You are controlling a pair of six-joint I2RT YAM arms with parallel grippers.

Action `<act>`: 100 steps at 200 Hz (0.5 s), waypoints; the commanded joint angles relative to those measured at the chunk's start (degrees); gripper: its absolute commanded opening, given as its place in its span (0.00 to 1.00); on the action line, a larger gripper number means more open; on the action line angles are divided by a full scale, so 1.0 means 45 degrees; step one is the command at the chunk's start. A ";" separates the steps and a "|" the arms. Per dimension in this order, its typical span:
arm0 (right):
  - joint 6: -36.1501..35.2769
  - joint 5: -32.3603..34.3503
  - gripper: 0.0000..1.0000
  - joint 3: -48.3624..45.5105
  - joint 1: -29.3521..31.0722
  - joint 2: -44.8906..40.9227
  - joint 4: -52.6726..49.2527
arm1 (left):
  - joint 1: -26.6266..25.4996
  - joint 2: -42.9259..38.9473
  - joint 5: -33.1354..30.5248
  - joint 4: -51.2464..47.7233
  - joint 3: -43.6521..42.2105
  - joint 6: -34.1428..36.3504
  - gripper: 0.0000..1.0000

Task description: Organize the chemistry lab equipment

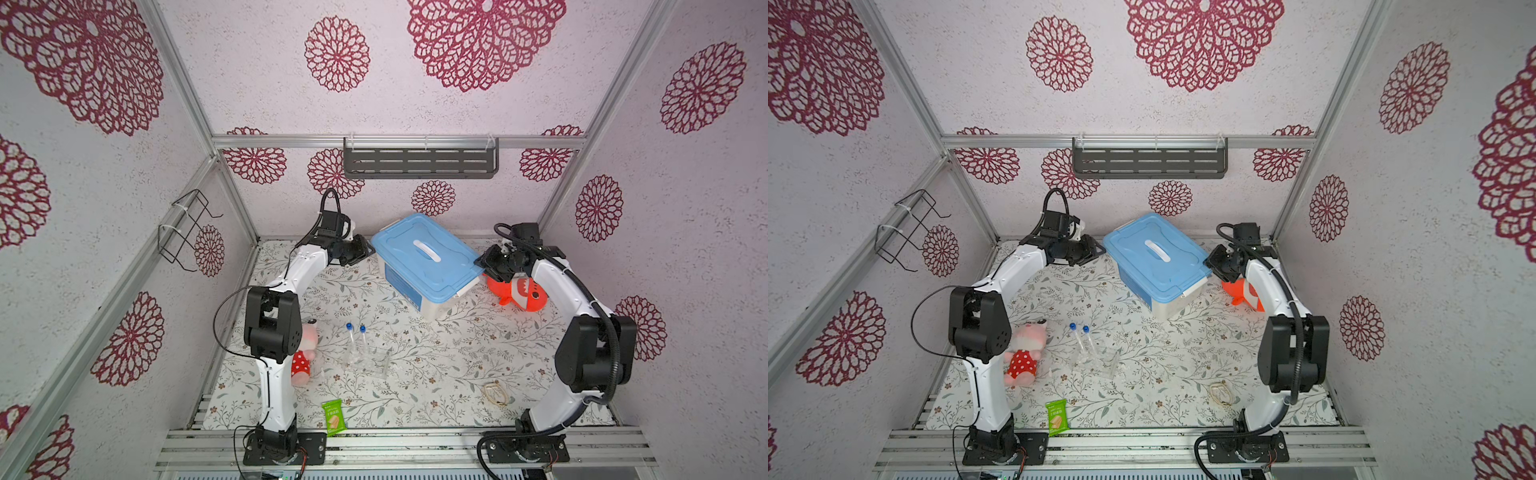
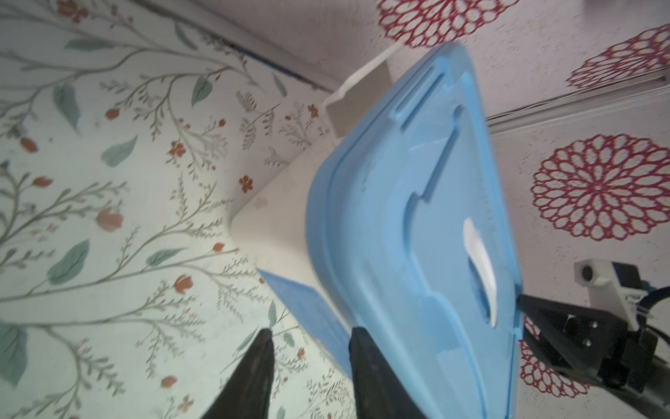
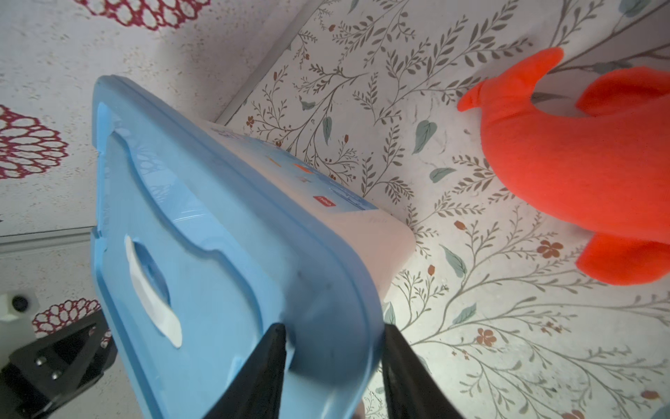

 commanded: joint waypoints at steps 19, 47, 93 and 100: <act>-0.1273 -0.0392 0.42 0.1235 0.0134 0.0959 -0.0546 | -0.0107 -0.1148 -0.0127 -0.0836 -0.1268 0.0486 0.38; -0.2074 -0.0319 0.41 0.1948 0.0142 0.1618 -0.1058 | -0.0021 -0.2474 -0.0147 -0.0950 -0.2225 0.0395 0.42; -0.4116 -0.1008 0.39 0.3086 0.0162 0.2873 -0.2059 | 0.1034 -0.3898 -0.0244 -0.0638 -0.2943 0.0220 0.58; -0.4237 -0.1227 0.39 0.3217 0.0170 0.2967 -0.2080 | 0.1192 -0.3890 -0.0232 -0.0592 -0.2830 0.0205 0.61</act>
